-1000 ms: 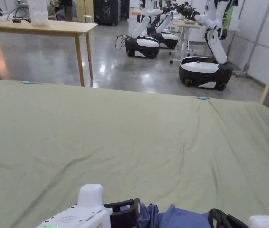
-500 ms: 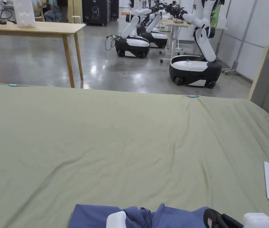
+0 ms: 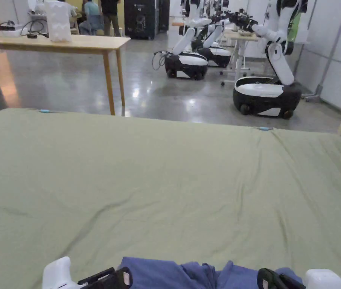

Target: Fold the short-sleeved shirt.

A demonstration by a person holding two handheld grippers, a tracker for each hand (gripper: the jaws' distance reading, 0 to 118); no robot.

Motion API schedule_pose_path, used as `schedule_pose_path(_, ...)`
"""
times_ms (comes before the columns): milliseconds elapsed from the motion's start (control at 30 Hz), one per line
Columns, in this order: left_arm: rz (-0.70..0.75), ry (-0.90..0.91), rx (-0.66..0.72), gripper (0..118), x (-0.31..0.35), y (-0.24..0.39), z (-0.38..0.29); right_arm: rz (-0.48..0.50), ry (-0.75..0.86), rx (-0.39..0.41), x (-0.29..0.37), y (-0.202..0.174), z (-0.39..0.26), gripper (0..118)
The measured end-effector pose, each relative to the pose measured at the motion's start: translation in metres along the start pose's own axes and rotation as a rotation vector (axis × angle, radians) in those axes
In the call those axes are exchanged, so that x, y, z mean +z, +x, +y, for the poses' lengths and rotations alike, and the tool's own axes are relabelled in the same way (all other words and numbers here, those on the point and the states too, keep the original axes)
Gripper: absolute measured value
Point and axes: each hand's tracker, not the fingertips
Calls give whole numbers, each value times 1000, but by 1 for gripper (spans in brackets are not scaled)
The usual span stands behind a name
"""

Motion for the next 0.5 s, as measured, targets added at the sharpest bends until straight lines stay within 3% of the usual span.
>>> schedule_pose_path(100,-47,-7,181,118,-7,-43,-3,-1,-9,8,-1,-3,3,3)
schedule_pose_path(200,-303,-172,478,118,-52,-80,-24,-3,-13,7,1,-5,7,3)
schedule_pose_path(267,-527,-127,515,118,-70,-78,-35,-11,-10,13,2,-3,8,3)
schedule_pose_path(333,-432,-135,473,113,-68,-29,-37,-19,-10,17,4,-3,12,3)
schedule_pose_path(367,-361,-118,441,101,-70,-20,-36,-24,-7,18,6,-3,13,3)
schedule_pose_path(400,-298,-129,442,70,-73,-16,-36,-28,-3,17,9,-2,16,3)
schedule_pose_path(433,-230,-142,454,9,-76,-17,-37,-32,-2,15,11,-2,17,3)
schedule_pose_path(467,-136,-162,460,10,-86,-23,-47,-34,0,12,11,-1,17,3)
schedule_pose_path(500,-201,-129,481,10,-81,-30,-48,-37,1,12,12,0,17,3)
